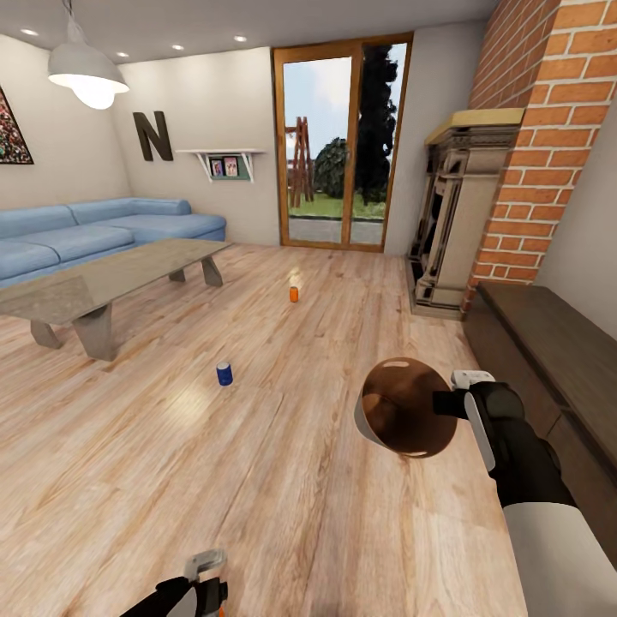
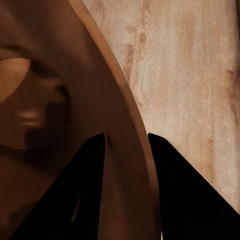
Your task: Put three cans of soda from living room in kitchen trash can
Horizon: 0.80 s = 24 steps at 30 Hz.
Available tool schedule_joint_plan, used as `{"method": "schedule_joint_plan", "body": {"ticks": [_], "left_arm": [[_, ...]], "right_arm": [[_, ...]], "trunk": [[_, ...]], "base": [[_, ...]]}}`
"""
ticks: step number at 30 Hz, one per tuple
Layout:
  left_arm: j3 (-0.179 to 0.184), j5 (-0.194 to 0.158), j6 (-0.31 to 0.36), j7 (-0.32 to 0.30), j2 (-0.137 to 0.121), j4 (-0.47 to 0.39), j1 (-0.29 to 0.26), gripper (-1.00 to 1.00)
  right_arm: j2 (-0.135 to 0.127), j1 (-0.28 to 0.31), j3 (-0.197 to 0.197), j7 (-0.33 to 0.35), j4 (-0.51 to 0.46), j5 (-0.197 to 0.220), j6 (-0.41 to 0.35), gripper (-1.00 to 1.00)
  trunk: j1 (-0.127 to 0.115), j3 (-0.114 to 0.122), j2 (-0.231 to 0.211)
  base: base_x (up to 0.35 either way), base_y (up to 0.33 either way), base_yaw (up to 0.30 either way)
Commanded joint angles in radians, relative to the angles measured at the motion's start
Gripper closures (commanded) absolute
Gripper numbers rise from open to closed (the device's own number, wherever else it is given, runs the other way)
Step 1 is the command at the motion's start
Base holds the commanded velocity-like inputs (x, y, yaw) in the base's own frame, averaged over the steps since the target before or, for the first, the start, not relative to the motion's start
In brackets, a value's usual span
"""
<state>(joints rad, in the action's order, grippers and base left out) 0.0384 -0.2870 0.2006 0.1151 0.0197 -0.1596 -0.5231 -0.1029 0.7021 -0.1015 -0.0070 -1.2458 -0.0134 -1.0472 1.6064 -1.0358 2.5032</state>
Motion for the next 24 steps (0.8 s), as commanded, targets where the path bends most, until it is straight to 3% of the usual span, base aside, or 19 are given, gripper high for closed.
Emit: {"method": "schedule_joint_plan", "body": {"ticks": [1, 12, 19, 24], "left_arm": [[0.000, 0.000, -0.002, 0.000, 0.000, 0.000, 0.000, -1.00], [0.000, -0.001, -0.012, 0.001, -0.001, 0.000, 0.000, -1.00], [0.000, -0.001, -0.017, 0.002, 0.000, 0.000, 0.000, -1.00], [0.001, 0.000, -0.055, 0.005, 0.000, 0.000, 0.000, -1.00]], "right_arm": [[0.000, 0.000, 0.000, 0.004, 0.000, 0.015, 0.000, 1.00], [0.000, 0.000, -0.001, 0.004, -0.001, 0.015, 0.000, 1.00], [0.000, 0.000, -0.001, 0.004, -0.001, 0.015, 0.000, 1.00], [0.000, 0.000, 0.000, 0.004, -0.001, 0.015, 0.000, 1.00]], "trunk": [[0.000, -0.004, 0.000], [0.005, -0.046, 0.003], [0.006, -0.054, 0.003], [0.008, -0.073, 0.005]], "base": [[0.000, 0.000, 0.000], [0.000, 0.000, 0.000], [0.000, 0.000, 0.000], [0.000, 0.000, 0.000]]}}
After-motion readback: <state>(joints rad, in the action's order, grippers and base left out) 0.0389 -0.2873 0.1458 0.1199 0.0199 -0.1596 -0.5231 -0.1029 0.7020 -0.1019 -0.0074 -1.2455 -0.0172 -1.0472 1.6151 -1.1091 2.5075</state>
